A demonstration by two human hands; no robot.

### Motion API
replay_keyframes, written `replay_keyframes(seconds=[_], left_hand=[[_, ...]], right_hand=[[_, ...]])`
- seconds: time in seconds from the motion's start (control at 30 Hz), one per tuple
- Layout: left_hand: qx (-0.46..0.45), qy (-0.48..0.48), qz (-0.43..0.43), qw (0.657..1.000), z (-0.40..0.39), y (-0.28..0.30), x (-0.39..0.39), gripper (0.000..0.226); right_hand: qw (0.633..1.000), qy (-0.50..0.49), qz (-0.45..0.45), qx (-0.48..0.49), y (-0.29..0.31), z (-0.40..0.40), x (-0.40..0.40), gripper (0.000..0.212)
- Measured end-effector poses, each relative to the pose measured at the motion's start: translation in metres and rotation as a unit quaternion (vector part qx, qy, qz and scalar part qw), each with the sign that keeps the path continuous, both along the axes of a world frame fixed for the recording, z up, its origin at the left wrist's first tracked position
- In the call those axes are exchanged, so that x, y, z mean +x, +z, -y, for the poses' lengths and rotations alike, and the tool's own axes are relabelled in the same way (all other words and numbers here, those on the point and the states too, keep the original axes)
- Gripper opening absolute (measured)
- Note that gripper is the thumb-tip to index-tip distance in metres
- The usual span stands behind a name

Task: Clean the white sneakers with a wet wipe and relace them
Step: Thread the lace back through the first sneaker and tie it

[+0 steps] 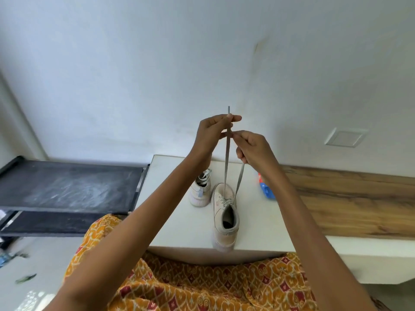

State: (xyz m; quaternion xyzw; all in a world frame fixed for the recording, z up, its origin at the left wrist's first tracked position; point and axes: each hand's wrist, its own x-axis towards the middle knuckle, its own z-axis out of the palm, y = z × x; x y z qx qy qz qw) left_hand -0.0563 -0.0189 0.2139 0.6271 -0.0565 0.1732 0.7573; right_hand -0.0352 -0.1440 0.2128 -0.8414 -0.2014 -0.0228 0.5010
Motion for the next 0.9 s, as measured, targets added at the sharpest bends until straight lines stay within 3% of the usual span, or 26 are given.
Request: replay_keyframes(seconds=[0.1,0.3,0.47,0.57,0.8,0.9], left_hand=[[0.052,-0.009,0.005,0.999,-0.003,-0.002,-0.005,0.022],[0.109,-0.050,0.022,0.992,-0.009,0.003,-0.004,0.023],[0.057,-0.131,-0.054,0.988,-0.008,0.001,0.005,0.044],[0.033,-0.177,-0.099,0.979,-0.006,-0.006,0.015,0.054],[0.074,-0.160,-0.134,0.975,0.006,0.008,0.048,0.058],[0.065,-0.196,-0.141,0.968,0.009,0.017,0.062,0.062]], right_hand=[[1.000,-0.004,0.018,-0.013,-0.002,-0.004,-0.004,0.022],[0.997,0.063,-0.033,0.000,0.012,-0.005,-0.012,0.021],[0.999,0.038,-0.018,0.031,0.016,0.000,-0.005,0.032],[0.998,0.031,-0.011,0.046,0.016,0.002,0.002,0.028],[0.998,0.023,-0.029,-0.048,0.050,0.010,0.030,0.023],[0.995,0.009,-0.059,-0.081,0.064,0.011,0.050,0.024]])
